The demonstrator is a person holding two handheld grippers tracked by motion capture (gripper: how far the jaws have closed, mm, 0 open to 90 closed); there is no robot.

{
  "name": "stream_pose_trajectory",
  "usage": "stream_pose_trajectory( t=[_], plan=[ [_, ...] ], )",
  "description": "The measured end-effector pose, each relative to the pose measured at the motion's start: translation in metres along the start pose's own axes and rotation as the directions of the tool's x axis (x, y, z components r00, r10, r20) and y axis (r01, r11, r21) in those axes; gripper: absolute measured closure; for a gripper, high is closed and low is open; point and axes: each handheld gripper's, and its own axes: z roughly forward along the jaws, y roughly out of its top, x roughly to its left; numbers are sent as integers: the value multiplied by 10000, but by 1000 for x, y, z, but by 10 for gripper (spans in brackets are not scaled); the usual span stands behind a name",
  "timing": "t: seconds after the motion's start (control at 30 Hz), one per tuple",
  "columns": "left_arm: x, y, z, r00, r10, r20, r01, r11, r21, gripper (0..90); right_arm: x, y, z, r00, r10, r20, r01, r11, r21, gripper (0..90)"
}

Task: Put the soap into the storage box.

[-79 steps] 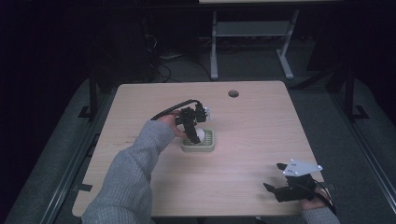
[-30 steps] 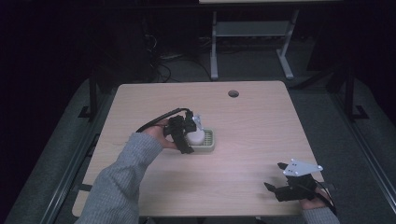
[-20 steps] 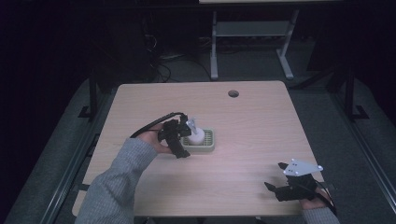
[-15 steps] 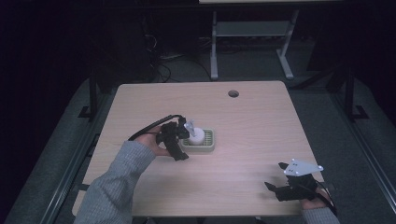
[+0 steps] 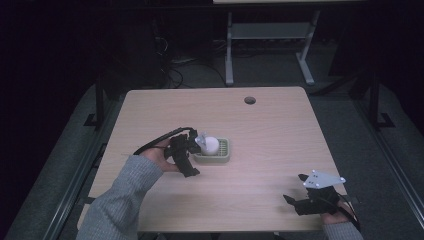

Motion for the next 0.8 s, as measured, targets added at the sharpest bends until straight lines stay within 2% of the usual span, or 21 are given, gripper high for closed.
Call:
stream_pose_trajectory(
  t=[0.2,0.47,0.8],
  plan=[
    [-5,0,-4,9999,135,-105,-134,9999,31,204,0,0,0,10000,13,3,-13,10000,-23,138],
    [-10,-10,-2,10000,-73,-28,72,9999,-156,208,0,0,-1,10000,-15,57,15,10000,-35,138],
    [-15,-23,1,9998,-178,-5,177,9998,-117,207,0,0,-1,10000,12,93,-12,10000,-24,138]
  ],
)
